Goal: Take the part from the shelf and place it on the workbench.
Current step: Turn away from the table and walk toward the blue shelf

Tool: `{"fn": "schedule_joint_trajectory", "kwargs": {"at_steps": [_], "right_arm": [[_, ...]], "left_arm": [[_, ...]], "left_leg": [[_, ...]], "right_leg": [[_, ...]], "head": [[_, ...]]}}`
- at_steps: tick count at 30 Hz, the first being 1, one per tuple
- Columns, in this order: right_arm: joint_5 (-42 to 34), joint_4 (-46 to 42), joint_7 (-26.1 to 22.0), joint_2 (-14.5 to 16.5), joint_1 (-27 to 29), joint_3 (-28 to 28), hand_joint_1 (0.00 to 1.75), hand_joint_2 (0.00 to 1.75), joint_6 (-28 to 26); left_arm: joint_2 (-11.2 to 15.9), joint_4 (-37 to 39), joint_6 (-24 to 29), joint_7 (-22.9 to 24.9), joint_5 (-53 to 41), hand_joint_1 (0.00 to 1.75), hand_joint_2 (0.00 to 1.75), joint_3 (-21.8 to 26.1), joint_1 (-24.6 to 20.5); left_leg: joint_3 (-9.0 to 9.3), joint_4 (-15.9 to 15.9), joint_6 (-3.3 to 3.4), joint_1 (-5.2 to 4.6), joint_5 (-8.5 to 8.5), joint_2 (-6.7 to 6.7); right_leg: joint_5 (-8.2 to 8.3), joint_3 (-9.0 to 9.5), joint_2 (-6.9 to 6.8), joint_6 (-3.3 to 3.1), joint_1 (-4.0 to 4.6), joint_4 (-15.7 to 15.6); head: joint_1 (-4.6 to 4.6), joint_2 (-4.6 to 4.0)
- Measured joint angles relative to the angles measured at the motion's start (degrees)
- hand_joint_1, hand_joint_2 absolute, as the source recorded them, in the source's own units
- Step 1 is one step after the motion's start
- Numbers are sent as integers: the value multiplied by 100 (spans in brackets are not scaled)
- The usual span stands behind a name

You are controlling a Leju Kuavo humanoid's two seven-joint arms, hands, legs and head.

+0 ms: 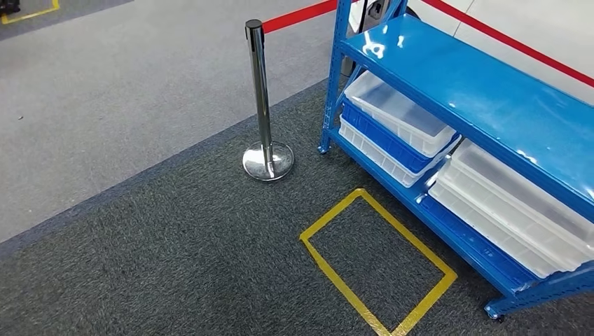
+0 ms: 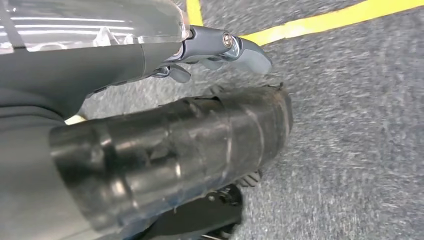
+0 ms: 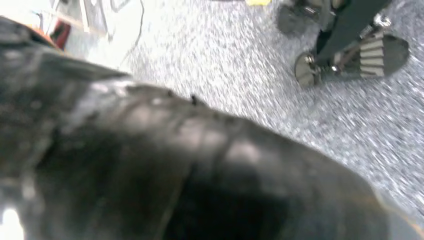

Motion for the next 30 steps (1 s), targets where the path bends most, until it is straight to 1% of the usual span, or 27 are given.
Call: {"fn": "schedule_joint_trajectory", "kwargs": {"at_steps": [1,2,3,4,5,6,8,9,10,11,12,13,14,15,16,17,19,20,21,22,24,25,26,27,28,29,30], "right_arm": [[0,1,-2,6,5,0,0,0,-1],[0,1,-3,12,11,0,0,0,-1],[0,2,-3,16,14,0,0,0,-1],[0,1,-1,11,18,-1,0,0,-1],[0,1,2,6,22,-1,0,0,-1],[0,0,4,0,24,-1,0,0,-2],[0,-1,7,-5,17,-1,0,0,-6],[0,0,7,-5,13,-1,0,0,-8],[0,1,6,-4,11,-1,0,0,-10],[0,1,6,-3,12,-1,0,0,-11],[0,2,5,-3,13,-1,0,0,-13],[0,1,5,-3,14,0,0,0,-15],[0,1,5,-5,13,0,0,0,-17],[0,0,5,-8,6,0,0,0,-19],[0,-1,4,-10,-1,0,0,0,-20],[0,-1,3,-11,-7,-1,0,0,-20],[0,-1,1,-13,-6,-2,0,0,-20],[0,-1,1,-12,-2,-2,0,0,-21],[0,-1,0,-10,-1,-2,0,0,-21],[0,-1,-1,-9,-3,-2,0,0,-22],[-1,-1,-3,-7,-8,-2,0,0,-22],[-2,-1,-4,-8,-9,-2,0,0,-22],[-5,-1,-5,-8,-9,-3,0,0,-21],[-11,-1,-6,-8,-8,-3,0,0,-20],[-18,-1,-6,-7,-8,-4,0,0,-18],[-25,-1,-7,-6,-8,-4,0,0,-16],[-31,-1,-8,-5,-9,-4,0,0,-14]], "left_arm": [[7,0,-3,-2,1,0,0,0,-9],[13,0,-4,-3,1,0,0,0,-19],[17,0,-5,-4,2,0,0,0,-25],[13,0,-5,-4,2,0,0,0,-29],[10,0,-4,-4,3,0,0,0,-29],[7,0,-3,-4,5,0,0,0,-27],[5,0,-2,-8,10,0,0,0,-21],[6,0,-3,-10,11,0,0,0,-13],[6,0,-4,-11,12,0,0,0,-5],[6,0,-4,-12,13,0,0,0,0],[6,0,-5,-13,14,0,0,0,1],[6,0,-5,-14,15,0,0,0,1],[5,0,-6,-15,15,0,0,0,0],[5,0,-8,-17,15,0,0,0,0],[5,0,-9,-21,16,0,0,0,-1],[5,0,-10,-25,17,0,0,0,-6],[5,0,-12,-32,20,0,0,-1,-24],[5,0,-13,-34,21,0,0,-1,-32],[5,0,-13,-36,22,0,0,-2,-38],[6,0,-14,-38,22,0,0,-2,-38],[8,0,-15,-42,24,0,0,-2,-26],[8,0,-15,-43,25,0,0,-2,-15],[8,0,-15,-43,25,0,0,-2,-5],[8,0,-15,-43,26,0,0,-2,2],[9,0,-15,-44,29,0,0,-2,7],[12,0,-15,-45,33,0,0,-2,8],[14,0,-15,-45,40,0,0,-2,10]], "left_leg": [[37,-190,33,-16,58,-50],[39,-268,66,-33,80,-81],[30,-274,96,-47,78,-76],[48,-296,132,-31,162,-46],[68,-331,164,-15,248,-6],[83,-361,199,1,290,34],[80,-399,242,11,335,109],[70,-401,250,9,340,148],[61,-401,248,7,338,192],[59,-400,246,6,334,237],[63,-400,239,7,328,281],[75,-400,228,8,318,320],[92,-400,213,9,304,356],[109,-395,188,-2,285,391],[123,-393,157,-10,269,421],[135,-392,124,-17,254,455],[166,-410,58,-25,236,522],[180,-396,27,-18,214,514],[160,-318,2,-12,147,454],[82,-127,-21,-5,20,363],[-255,561,-49,16,-338,177],[-442,918,-63,20,-470,144],[-568,1138,-74,24,-502,132],[-599,1150,-82,28,-416,128],[-524,942,-84,34,-228,117],[-371,573,-78,44,9,73],[-217,195,-69,50,185,-14]], "right_leg": [[-1,-14,30,28,-2,10],[-2,-30,57,63,-5,17],[1,-39,86,104,-6,18],[-2,-43,100,142,-1,19],[-33,-48,61,176,5,46],[-122,-88,-19,214,6,150],[-473,-317,-233,294,-21,678],[-669,-481,-292,332,-44,1046],[-795,-618,-319,364,-67,1358],[-820,-678,-336,388,-89,1512],[-736,-627,-355,402,-105,1449],[-570,-469,-386,405,-114,1171],[-382,-240,-453,389,-113,762],[-254,-34,-535,355,-89,381],[-179,106,-590,310,-63,109],[-164,171,-622,266,-36,-30],[-170,176,-554,193,-18,-77],[-158,196,-517,161,-31,-109],[-141,221,-480,123,-51,-145],[-123,245,-446,86,-74,-181],[-114,256,-371,41,-91,-201],[-116,254,-325,34,-91,-198],[-118,255,-272,32,-90,-194],[-122,258,-215,35,-90,-184],[-128,262,-154,45,-92,-168],[-141,262,-95,62,-96,-143],[-161,251,-42,91,-92,-105]], "head": [[-1,0],[-1,0],[-1,0],[-2,0],[2,0],[7,0],[16,0],[17,0],[18,0],[18,0],[19,0],[19,0],[19,0],[19,0],[18,0],[17,0],[15,0],[15,0],[14,0],[11,0],[9,0],[8,0],[8,0],[8,0],[8,0],[8,0],[9,0]]}}
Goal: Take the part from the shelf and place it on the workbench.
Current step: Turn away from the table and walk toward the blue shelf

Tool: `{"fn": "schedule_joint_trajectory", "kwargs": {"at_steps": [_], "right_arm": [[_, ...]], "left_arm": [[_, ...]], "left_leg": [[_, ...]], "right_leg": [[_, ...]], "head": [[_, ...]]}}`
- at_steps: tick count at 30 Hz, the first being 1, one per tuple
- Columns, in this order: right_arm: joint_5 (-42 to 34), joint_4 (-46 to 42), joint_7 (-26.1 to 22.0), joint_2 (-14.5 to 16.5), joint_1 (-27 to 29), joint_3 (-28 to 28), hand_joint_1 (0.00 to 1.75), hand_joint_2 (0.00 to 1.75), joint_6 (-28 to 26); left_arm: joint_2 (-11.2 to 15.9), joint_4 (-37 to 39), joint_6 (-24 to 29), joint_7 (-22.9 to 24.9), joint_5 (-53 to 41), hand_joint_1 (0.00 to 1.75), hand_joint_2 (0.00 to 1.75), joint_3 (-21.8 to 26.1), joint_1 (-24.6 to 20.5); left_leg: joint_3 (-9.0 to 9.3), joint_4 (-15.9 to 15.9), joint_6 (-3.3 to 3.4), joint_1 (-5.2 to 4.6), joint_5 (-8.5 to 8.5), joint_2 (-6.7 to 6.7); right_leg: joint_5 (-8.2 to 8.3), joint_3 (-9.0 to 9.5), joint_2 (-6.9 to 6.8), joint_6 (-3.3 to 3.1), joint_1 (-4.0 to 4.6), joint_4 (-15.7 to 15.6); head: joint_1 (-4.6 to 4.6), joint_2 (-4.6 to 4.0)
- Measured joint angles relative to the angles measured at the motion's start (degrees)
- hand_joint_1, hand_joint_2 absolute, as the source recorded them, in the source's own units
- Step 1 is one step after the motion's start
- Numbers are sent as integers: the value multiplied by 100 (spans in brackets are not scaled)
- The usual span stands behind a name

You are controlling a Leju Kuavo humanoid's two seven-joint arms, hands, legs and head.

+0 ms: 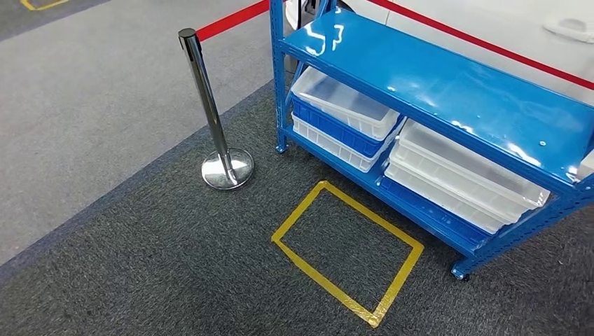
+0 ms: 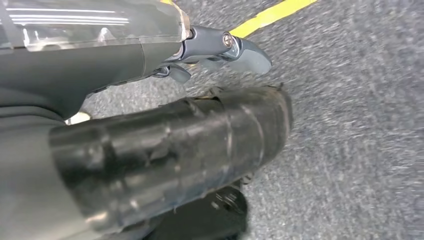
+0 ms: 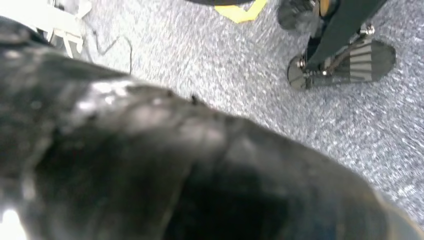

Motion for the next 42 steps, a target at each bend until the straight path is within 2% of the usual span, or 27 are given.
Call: {"fn": "schedule_joint_trajectory", "kwargs": {"at_steps": [1,3,5,6,8,10,11,12,13,15,17,18,20,22,24,26,27,28,29,31,33,35,37,38,40,41,42], "right_arm": [[-3,0,-2,1,-1,0,0,0,1],[-7,0,-8,2,4,0,0,0,1],[-9,0,-13,-2,13,-1,0,0,-1],[-9,0,-15,-6,14,-1,0,0,-2],[-9,0,-18,-13,8,-2,0,0,-2],[-9,1,-20,-11,2,-2,0,0,-1],[-9,1,-20,-9,4,-2,0,0,0],[-9,2,-20,-8,7,-2,0,0,0],[-8,2,-20,-8,10,-2,0,0,0],[-8,2,-20,-10,8,-2,0,0,-1],[-8,1,-20,-15,-5,-2,0,0,-1],[-8,0,-20,-17,-10,-2,0,0,-1],[-8,0,-20,-17,-5,-4,0,0,-2],[-8,0,-20,-12,-1,-6,0,0,-2],[-8,0,-20,-9,-7,-6,0,0,-1],[-7,0,-20,-9,-10,-7,0,0,-1],[-6,0,-20,-9,-8,-9,0,0,-1],[-6,0,-20,-9,-7,-11,0,0,-1],[-6,0,-20,-9,-7,-15,0,0,-1],[-6,1,-20,-5,-8,-20,0,0,1],[-6,1,-20,1,-6,-22,0,0,2],[-5,1,-20,0,2,-25,0,0,3],[-3,1,-20,-5,5,-27,0,0,3],[-2,0,-20,-8,3,-28,0,0,3],[-1,0,-20,-9,-5,-28,0,0,3],[2,0,-21,-8,-6,-28,0,0,3],[4,1,-21,-8,-5,-28,0,0,3]], "left_arm": [[2,0,0,-1,9,0,0,0,-1],[2,0,0,-3,23,0,0,0,-11],[-2,0,-1,-4,29,0,0,0,-23],[-4,0,-2,-5,32,0,0,1,-25],[-7,0,-3,-6,33,0,0,2,-16],[-7,0,-2,-7,32,0,0,2,-1],[-7,0,-2,-7,32,0,0,2,3],[-7,0,-2,-7,33,0,0,2,4],[-7,0,-3,-7,33,0,0,2,2],[-9,0,-4,-7,34,0,0,2,0],[-13,0,-6,-5,36,0,0,2,-4],[-14,0,-7,-4,38,0,0,2,-9],[-17,0,-7,1,42,0,0,1,-25],[-16,0,-4,1,46,0,0,0,-34],[-11,0,1,1,47,0,0,0,-24],[-9,0,3,4,47,0,0,0,-4],[-9,0,4,5,47,0,0,0,4],[-8,0,4,6,47,0,0,0,8],[-7,0,6,7,47,0,0,0,9],[-1,0,7,7,47,0,0,0,12],[4,0,7,7,51,0,0,0,4],[2,0,7,7,58,0,0,0,-8],[-1,0,7,7,63,0,0,0,-9],[-3,0,7,7,63,0,0,0,-6],[-2,0,5,7,64,0,0,0,2],[-2,0,4,7,65,0,0,0,5],[-2,0,2,7,67,0,0,0,6]], "left_leg": [[117,-286,17,3,115,-69],[188,-480,64,-10,143,-139],[200,-511,143,-14,180,-57],[208,-537,188,-9,201,-13],[215,-577,248,4,229,85],[206,-580,267,-4,226,186],[206,-580,269,-8,221,239],[211,-579,269,-10,215,287],[222,-579,264,-11,208,332],[256,-580,243,-13,187,411],[279,-579,192,-24,164,484],[287,-583,160,-27,157,520],[312,-600,87,-28,145,575],[274,-450,27,-26,15,428],[19,131,-5,-18,-330,205],[-309,805,-20,-14,-604,146],[-376,926,-24,-13,-585,143],[-341,826,-24,-12,-451,140],[-209,520,-16,-9,-232,118],[106,-222,15,-6,111,-47],[233,-541,49,-20,185,-166],[244,-572,100,-30,204,-102],[275,-640,178,-11,245,-8],[287,-675,214,1,261,41],[288,-691,249,-1,264,127],[285,-689,251,-3,260,166],[288,-688,251,-4,254,200]], "right_leg": [[-18,-18,47,32,4,35],[-30,-57,108,103,10,73],[-23,-71,127,171,-6,74],[-68,-96,65,201,-11,131],[-337,-288,-142,249,-19,552],[-682,-636,-270,291,-30,1269],[-751,-756,-292,303,-34,1521],[-712,-779,-304,306,-36,1578],[-569,-684,-320,297,-33,1404],[-210,-276,-456,228,-1,624],[-49,-10,-604,137,60,73],[-57,11,-629,102,86,0],[-30,11,-535,50,78,-32],[13,53,-451,-16,31,-105],[33,72,-370,-65,13,-142],[30,64,-268,-81,22,-133],[28,64,-208,-81,26,-124],[23,67,-145,-75,28,-110],[13,71,-82,-63,26,-89],[-18,50,20,-22,25,-24],[-31,2,89,38,23,21],[-18,-24,153,108,14,13],[-98,-73,51,171,12,124],[-225,-173,-55,201,9,334],[-574,-521,-245,257,-10,1039],[-694,-696,-277,280,-26,1382],[-716,-794,-293,297,-41,1569]], "head": [[1,0],[2,0],[2,0],[4,0],[8,0],[7,0],[7,0],[7,0],[8,0],[9,0],[7,0],[8,0],[7,0],[3,0],[-1,0],[0,0],[0,0],[-1,0],[-1,0],[0,0],[1,0],[0,0],[6,0],[9,0],[16,0],[16,0],[16,0]]}}
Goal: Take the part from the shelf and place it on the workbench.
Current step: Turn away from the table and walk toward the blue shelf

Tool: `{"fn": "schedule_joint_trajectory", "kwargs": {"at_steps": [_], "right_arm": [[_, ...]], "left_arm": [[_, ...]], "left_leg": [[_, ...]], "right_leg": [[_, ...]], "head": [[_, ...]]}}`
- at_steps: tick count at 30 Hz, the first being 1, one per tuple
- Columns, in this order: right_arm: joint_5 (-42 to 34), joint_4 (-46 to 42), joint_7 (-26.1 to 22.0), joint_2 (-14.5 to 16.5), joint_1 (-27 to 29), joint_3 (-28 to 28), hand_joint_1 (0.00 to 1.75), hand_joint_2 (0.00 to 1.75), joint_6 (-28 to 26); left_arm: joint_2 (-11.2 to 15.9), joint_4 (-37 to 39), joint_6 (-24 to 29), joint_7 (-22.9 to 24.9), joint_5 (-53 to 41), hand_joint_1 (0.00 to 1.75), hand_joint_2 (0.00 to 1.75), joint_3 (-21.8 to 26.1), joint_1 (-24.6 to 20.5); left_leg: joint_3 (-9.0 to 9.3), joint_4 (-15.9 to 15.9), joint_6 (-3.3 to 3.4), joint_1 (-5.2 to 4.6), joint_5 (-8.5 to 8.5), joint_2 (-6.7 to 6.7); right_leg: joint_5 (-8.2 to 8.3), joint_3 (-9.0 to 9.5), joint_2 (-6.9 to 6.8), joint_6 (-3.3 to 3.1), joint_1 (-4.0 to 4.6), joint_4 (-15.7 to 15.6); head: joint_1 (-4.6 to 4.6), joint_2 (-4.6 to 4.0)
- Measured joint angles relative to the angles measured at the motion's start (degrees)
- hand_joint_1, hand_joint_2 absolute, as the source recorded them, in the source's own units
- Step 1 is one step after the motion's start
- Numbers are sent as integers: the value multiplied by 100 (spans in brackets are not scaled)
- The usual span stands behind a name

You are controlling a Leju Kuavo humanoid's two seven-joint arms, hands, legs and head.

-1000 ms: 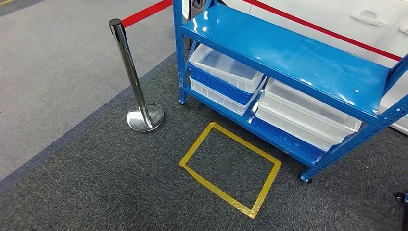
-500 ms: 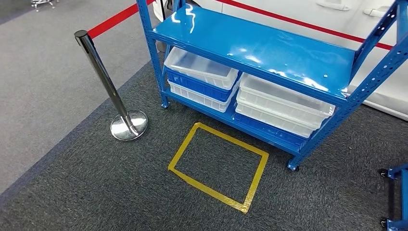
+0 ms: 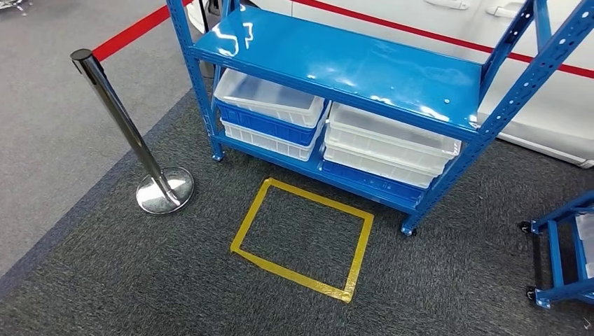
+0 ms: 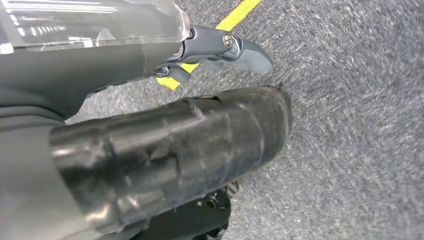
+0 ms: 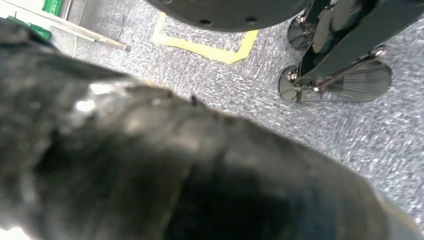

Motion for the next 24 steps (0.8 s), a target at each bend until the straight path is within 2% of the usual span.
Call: {"fn": "schedule_joint_trajectory", "kwargs": {"at_steps": [1,2,3,5,6,7,10,12,14,15,16,17,19,20,21,22,24], "right_arm": [[2,0,-1,0,4,0,0,0,-1],[3,0,-1,-1,9,0,0,0,-1],[3,0,-1,-3,11,0,0,0,-2],[3,-1,-1,-4,5,-1,0,0,-2],[3,-1,-2,-4,0,-2,0,0,-2],[3,-1,-3,-4,-4,-2,0,0,-2],[3,0,-3,-1,2,-2,0,0,-2],[3,0,-1,3,3,-3,0,0,-1],[3,-1,-1,3,1,-4,0,0,1],[3,-1,-1,3,1,-4,0,0,3],[3,-1,-1,3,1,-4,0,0,4],[3,-1,-3,3,1,-4,0,0,7],[3,-1,-8,8,-1,-4,0,0,10],[3,-1,-10,11,-3,-5,0,0,11],[3,-1,-11,15,-3,-5,0,0,11],[3,0,-11,18,-1,-5,0,0,11],[3,0,-11,15,5,-6,0,0,10]], "left_arm": [[-1,0,-2,0,4,0,0,0,-1],[-2,0,-5,0,8,0,0,0,-2],[-3,0,-8,0,11,0,0,0,-2],[-5,0,-12,0,13,0,0,0,-5],[-5,0,-12,0,13,0,0,0,-8],[-5,0,-13,0,13,0,0,0,-13],[-4,0,-13,-1,12,0,0,0,-28],[-2,0,-12,-2,12,0,0,0,-29],[-3,0,-13,-2,14,0,0,0,-17],[-4,0,-13,-2,17,0,0,0,-8],[-5,0,-13,-3,21,0,0,0,-2],[-5,0,-13,-4,25,0,0,0,3],[1,0,-12,-8,29,0,0,1,6],[3,0,-13,-10,30,0,0,1,4],[5,0,-13,-11,30,0,0,1,1],[7,0,-13,-11,30,0,0,1,-3],[4,0,-13,-14,31,0,0,1,-10]], "left_leg": [[8,1,-4,1,-7,25],[23,1,-14,2,-16,43],[41,1,-30,3,-28,56],[65,13,-87,-17,-58,76],[71,16,-121,-25,-70,85],[75,14,-158,-31,-77,97],[81,88,-261,-13,-164,94],[-136,577,-297,4,-461,14],[-512,1325,-316,8,-789,-42],[-643,1567,-322,9,-835,-50],[-682,1607,-323,10,-764,-53],[-616,1423,-317,10,-590,-58],[-304,674,-280,10,-176,-151],[-177,367,-258,6,-57,-207],[-108,186,-236,-2,-10,-253],[-95,134,-215,-15,-23,-273],[-92,104,-154,-20,5,-218]], "right_leg": [[83,7,-11,10,-14,-19],[259,131,-25,9,-25,-267],[471,341,-51,-7,-29,-673],[716,701,-109,-61,2,-1388],[740,781,-128,-94,23,-1557],[715,789,-125,-121,45,-1594],[737,825,-84,-228,26,-1660],[760,861,-58,-298,4,-1707],[757,859,-16,-330,18,-1705],[753,861,14,-336,26,-1700],[746,865,51,-338,31,-1690],[737,870,92,-334,34,-1677],[709,864,169,-302,36,-1627],[692,846,202,-275,42,-1592],[681,822,226,-244,44,-1564],[678,801,246,-211,45,-1548],[679,784,266,-143,29,-1542]], "head": [[0,0],[0,0],[1,0],[0,0],[-1,0],[-2,0],[-5,0],[-10,0],[-12,0],[-11,0],[-11,0],[-12,0],[-12,0],[-12,0],[-11,0],[-11,0],[-11,0]]}}
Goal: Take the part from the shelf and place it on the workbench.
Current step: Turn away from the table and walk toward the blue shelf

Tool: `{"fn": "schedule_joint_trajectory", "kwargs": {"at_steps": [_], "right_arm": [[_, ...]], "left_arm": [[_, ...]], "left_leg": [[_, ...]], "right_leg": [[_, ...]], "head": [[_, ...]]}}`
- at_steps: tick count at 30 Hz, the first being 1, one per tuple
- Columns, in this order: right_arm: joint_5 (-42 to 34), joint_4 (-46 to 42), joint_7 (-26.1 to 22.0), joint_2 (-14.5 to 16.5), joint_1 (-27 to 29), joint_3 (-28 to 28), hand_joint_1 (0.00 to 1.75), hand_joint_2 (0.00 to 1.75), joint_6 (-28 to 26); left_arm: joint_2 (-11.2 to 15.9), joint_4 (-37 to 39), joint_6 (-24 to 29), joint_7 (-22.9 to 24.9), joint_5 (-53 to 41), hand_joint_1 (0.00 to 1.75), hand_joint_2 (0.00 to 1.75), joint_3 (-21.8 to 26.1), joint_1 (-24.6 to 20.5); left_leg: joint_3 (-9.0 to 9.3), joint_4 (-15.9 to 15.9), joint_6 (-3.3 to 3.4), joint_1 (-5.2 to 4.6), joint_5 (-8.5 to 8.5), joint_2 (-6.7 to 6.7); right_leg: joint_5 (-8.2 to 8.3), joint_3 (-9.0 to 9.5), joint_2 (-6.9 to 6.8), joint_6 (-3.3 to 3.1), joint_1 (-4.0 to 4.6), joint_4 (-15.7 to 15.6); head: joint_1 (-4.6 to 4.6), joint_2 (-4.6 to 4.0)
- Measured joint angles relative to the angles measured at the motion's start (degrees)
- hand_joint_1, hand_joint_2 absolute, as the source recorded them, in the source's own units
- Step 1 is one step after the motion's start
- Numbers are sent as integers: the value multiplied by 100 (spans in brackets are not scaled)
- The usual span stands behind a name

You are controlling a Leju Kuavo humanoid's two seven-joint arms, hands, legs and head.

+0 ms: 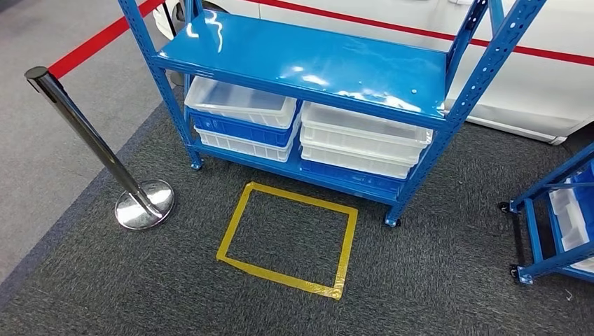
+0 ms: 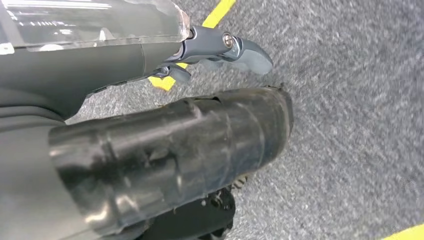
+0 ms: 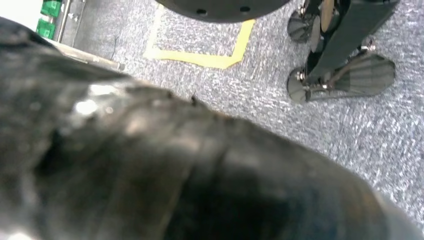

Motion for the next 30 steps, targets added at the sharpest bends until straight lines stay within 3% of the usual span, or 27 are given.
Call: {"fn": "schedule_joint_trajectory", "kwargs": {"at_steps": [2,5,6,7,8,10,12,15,17,20,21,22,23,26,28,30], "right_arm": [[0,-1,-1,-5,1,-1,0,0,-1],[0,0,-5,-7,-7,-1,0,0,0],[0,1,-7,-6,-6,-1,0,0,1],[0,1,-9,-5,-4,-1,0,0,1],[0,2,-9,-5,-1,-2,0,0,1],[0,0,-9,-8,-3,-3,0,0,-1],[0,-1,-11,-11,-15,-3,0,0,-3],[0,-1,-15,-11,-18,-3,0,0,-3],[0,0,-15,-5,-14,-3,0,0,-4],[0,-1,-15,-1,-15,-3,0,0,-8],[0,-1,-15,-1,-15,-3,0,0,-9],[0,-1,-15,-1,-14,-3,0,0,-9],[0,-1,-15,-1,-14,-3,0,0,-10],[0,0,-16,8,-16,-3,0,0,-14],[0,0,-21,15,-17,-4,0,0,-14],[-1,0,-26,16,-11,-5,0,0,-14]], "left_arm": [[-5,0,0,-6,2,0,0,1,0],[-8,0,-1,-10,5,0,0,1,9],[-8,0,-1,-10,8,0,0,1,12],[-8,0,0,-10,11,0,0,1,12],[-8,0,0,-10,15,0,0,1,11],[-10,0,-1,-10,26,0,0,1,10],[-12,0,-2,-12,36,0,0,1,8],[-12,0,-2,-13,40,0,0,1,-3],[-11,0,-2,-14,40,0,0,1,-9],[-8,0,-2,-14,42,0,0,1,2],[-8,0,-2,-14,43,0,0,1,9],[-9,0,-2,-14,45,0,0,1,16],[-10,0,-2,-14,46,0,0,1,20],[-4,0,-2,-17,49,0,0,1,19],[2,0,-1,-21,49,0,0,0,12],[2,0,-1,-26,49,0,0,-1,4]], "left_leg": [[21,-53,77,20,35,66],[21,-71,128,23,42,173],[19,-67,130,21,37,210],[21,-62,130,19,31,242],[27,-55,124,19,23,270],[53,-44,97,18,-2,326],[74,-35,44,1,-31,380],[99,-50,-59,-7,-51,449],[55,99,-117,2,-178,375],[-372,1045,-153,14,-695,191],[-527,1360,-159,16,-799,174],[-611,1513,-162,17,-797,166],[-594,1449,-158,18,-679,162],[-150,413,-105,14,-117,34],[9,35,-66,-2,-25,-63],[23,-1,-24,-13,-21,-36]], "right_leg": [[-130,-74,-89,56,-9,179],[-636,-544,-242,115,-25,1159],[-722,-682,-257,129,-30,1438],[-697,-728,-268,136,-33,1529],[-569,-663,-284,134,-34,1399],[-199,-286,-396,92,-20,652],[-13,-6,-511,22,29,70],[1,18,-453,-73,57,-40],[34,49,-395,-152,25,-96],[53,64,-313,-224,21,-122],[50,64,-273,-230,29,-119],[48,66,-229,-232,35,-114],[44,70,-180,-230,39,-104],[10,60,-48,-192,47,-36],[-4,20,13,-137,47,4],[9,-4,64,-66,38,-2]], "head": [[5,0],[9,0],[9,0],[9,0],[9,0],[9,0],[8,0],[7,0],[5,0],[3,0],[4,0],[3,0],[3,0],[3,0],[3,0],[3,0]]}}
